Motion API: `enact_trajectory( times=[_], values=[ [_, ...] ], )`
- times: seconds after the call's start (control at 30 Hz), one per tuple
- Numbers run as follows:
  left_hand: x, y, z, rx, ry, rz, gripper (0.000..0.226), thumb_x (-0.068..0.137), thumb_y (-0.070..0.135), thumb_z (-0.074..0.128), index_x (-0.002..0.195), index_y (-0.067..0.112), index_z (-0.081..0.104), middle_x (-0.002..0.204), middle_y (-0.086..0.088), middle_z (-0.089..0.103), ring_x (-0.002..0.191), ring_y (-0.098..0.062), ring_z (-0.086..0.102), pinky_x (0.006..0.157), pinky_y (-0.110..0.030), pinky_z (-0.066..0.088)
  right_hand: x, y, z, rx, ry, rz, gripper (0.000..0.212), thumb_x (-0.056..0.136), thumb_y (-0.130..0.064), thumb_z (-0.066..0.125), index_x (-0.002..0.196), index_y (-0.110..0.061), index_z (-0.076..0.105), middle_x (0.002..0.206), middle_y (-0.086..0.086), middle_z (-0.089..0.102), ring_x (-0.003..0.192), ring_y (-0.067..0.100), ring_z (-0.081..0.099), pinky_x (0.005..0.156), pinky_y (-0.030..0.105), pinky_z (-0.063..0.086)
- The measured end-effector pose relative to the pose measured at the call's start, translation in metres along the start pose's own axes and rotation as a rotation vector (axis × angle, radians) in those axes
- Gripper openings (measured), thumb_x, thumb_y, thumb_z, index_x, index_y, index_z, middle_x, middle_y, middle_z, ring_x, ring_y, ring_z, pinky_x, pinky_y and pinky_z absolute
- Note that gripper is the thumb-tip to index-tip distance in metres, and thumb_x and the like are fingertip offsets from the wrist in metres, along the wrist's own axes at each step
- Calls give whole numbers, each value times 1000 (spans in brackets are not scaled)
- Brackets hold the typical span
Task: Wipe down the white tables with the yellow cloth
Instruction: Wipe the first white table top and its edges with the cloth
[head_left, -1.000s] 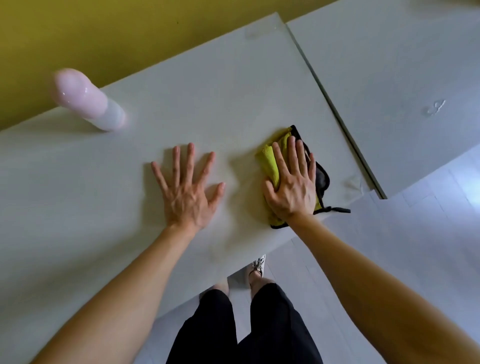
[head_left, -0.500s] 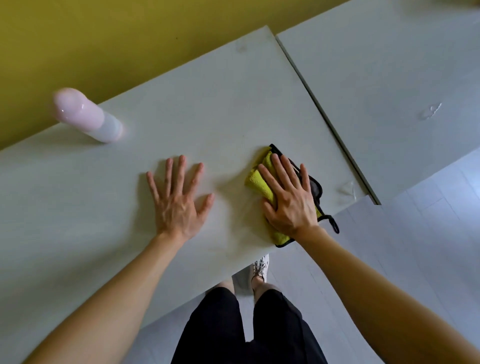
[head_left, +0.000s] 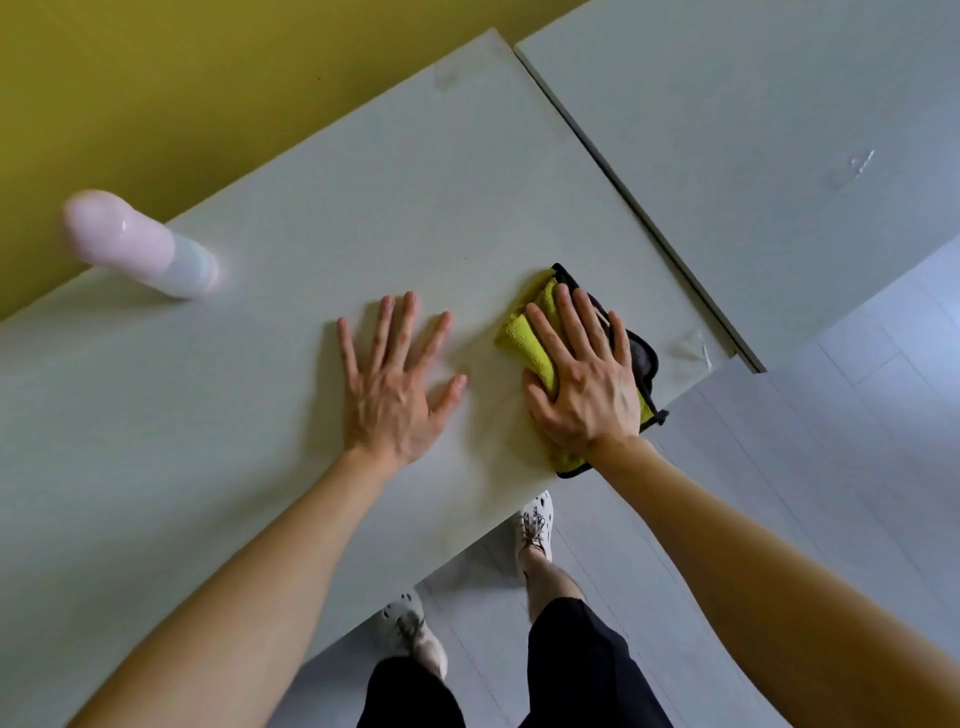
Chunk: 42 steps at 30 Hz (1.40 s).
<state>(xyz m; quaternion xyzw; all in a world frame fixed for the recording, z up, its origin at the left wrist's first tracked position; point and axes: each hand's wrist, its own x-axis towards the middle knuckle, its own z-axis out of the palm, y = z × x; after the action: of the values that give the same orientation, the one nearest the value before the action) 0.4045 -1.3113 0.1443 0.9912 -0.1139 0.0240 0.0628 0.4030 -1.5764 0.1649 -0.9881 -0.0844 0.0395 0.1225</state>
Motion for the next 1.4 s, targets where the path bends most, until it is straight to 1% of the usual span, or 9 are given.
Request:
enact_trajectory(
  times=[0.17, 0.4, 0.5, 0.63, 0.77, 0.93, 1.07, 1.2, 1.4],
  values=[
    [-7, -4, -1, 0, -10, -8, 77, 106, 71, 40, 173, 39, 23, 184, -5, 7, 171, -27, 2, 130, -72, 6, -11, -30, 13, -14, -17, 100, 85, 103, -62, 41, 175, -37, 4, 183, 3, -8, 169, 23, -13, 135, 61, 2],
    [-25, -20, -6, 7, -6, 8, 78, 105, 70, 41, 174, 38, 22, 184, -5, 9, 171, -27, 3, 132, -69, 5, -31, -68, 24, -3, -16, 103, 85, 103, -62, 38, 175, -35, 3, 183, 4, -9, 169, 24, -15, 135, 59, -3],
    [-35, -39, -16, -42, -24, 70, 74, 109, 65, 44, 173, 32, 27, 184, -6, 13, 171, -28, 7, 132, -69, 9, -29, -76, 21, -27, -38, 41, 82, 105, -63, 34, 175, -34, 2, 183, 5, -8, 169, 25, -14, 135, 61, -1],
    [-116, -95, -37, -97, -20, 83, 64, 111, 45, 52, 169, 20, 40, 181, -9, 22, 169, -30, 18, 131, -62, 24, -30, -103, 25, -86, -123, -214, 79, 109, -64, 29, 175, -33, -2, 183, 5, -10, 169, 27, -13, 134, 66, 4],
    [-230, -146, -67, -95, -26, -177, 56, 109, 33, 53, 160, 10, 53, 176, -13, 35, 165, -30, 30, 131, -56, 31, -35, -171, 42, -142, -227, -554, 78, 110, -65, 29, 175, -31, 3, 183, 7, -7, 169, 29, -9, 133, 67, 8],
    [-361, -200, -97, -58, -97, -685, 58, 108, 40, 45, 156, 8, 55, 166, -13, 50, 158, -30, 42, 125, -52, 41, -51, -300, 78, -209, -340, -938, 77, 111, -68, 23, 175, -33, 0, 183, 6, -10, 169, 29, -12, 133, 67, 5],
    [-467, -244, -107, -60, -79, -965, 57, 110, 39, 54, 159, 12, 49, 168, -12, 47, 158, -31, 43, 126, -52, 41, -82, -412, 111, -242, -386, -1081, 75, 111, -69, 16, 175, -33, -3, 182, 6, -13, 168, 29, -15, 133, 67, 0],
    [-548, -293, -120, -73, -29, -1082, 55, 106, 35, 66, 155, 12, 52, 164, -12, 51, 152, -33, 50, 121, -53, 46, -121, -515, 138, -294, -398, -1167, 75, 110, -67, 15, 175, -33, -3, 182, 6, -15, 168, 29, -16, 132, 68, 0],
    [-639, -371, -139, -96, 86, -1255, 42, 101, 34, 70, 138, 14, 63, 137, -8, 67, 131, -33, 62, 110, -51, 53, -176, -656, 177, -311, -387, -1227, 74, 111, -66, 12, 175, -33, -3, 181, 5, -19, 167, 27, -21, 132, 66, -1]
  ],
)
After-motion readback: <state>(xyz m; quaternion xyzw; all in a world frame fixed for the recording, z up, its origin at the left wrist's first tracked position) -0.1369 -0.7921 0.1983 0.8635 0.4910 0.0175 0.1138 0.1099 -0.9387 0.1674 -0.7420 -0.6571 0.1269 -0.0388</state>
